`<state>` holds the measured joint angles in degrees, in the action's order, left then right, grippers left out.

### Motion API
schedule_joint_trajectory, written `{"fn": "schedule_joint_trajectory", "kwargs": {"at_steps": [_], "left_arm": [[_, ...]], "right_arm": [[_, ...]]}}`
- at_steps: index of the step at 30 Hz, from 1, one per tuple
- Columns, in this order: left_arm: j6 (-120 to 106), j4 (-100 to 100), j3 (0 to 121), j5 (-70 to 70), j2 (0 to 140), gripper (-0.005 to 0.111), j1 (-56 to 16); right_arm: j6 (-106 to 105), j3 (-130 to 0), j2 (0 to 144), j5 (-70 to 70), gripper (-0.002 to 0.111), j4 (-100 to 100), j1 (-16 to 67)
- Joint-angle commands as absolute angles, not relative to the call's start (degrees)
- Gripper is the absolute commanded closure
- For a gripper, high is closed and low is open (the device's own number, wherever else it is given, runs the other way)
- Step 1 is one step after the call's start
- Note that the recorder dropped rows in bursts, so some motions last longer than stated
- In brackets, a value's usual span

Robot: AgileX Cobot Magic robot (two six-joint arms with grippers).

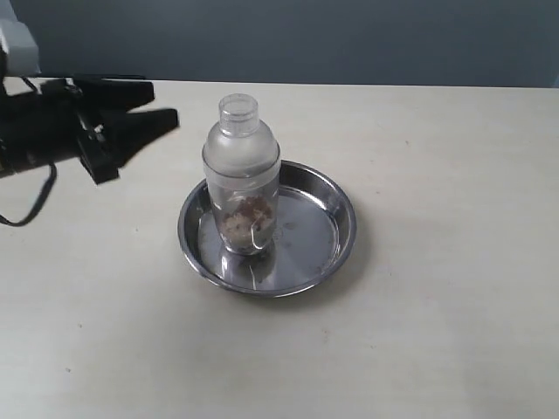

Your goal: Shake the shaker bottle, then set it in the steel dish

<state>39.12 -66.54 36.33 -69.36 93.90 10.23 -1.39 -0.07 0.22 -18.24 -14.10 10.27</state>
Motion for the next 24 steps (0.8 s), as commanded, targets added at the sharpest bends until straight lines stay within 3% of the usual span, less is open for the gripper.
{"fn": "schedule_joint_trajectory", "kwargs": {"at_steps": [1,2,4,8,13,19,24], "left_arm": [[49.33,-66.77,36.01,-69.96,84.30,0.092,15.67],[51.52,-67.57,36.01,-69.96,82.59,0.103,16.45],[54.33,-70.67,36.01,-69.96,78.11,0.106,17.41],[55.44,-71.53,36.01,-69.96,69.34,0.106,17.57],[64.72,-67.79,36.01,-58.93,57.55,0.106,17.57],[66.26,-75.27,36.01,-60.37,50.37,0.106,17.68],[73.64,-81.38,35.52,-49.58,45.79,0.106,14.44]], "right_arm": [[-1.49,0.00,0.00,-17.67,0.109,-14.07,10.33],[-1.49,0.00,0.00,-17.67,0.109,-14.07,10.33],[-1.49,0.00,0.00,-17.67,0.109,-14.07,10.33],[-1.49,0.00,0.00,-17.67,0.109,-14.07,10.33],[-1.49,0.00,0.00,-17.67,0.109,-14.07,10.33],[-1.49,0.00,0.00,-17.67,0.109,-14.07,10.33],[-1.49,0.00,0.00,-17.67,0.109,-14.07,10.33]]}}
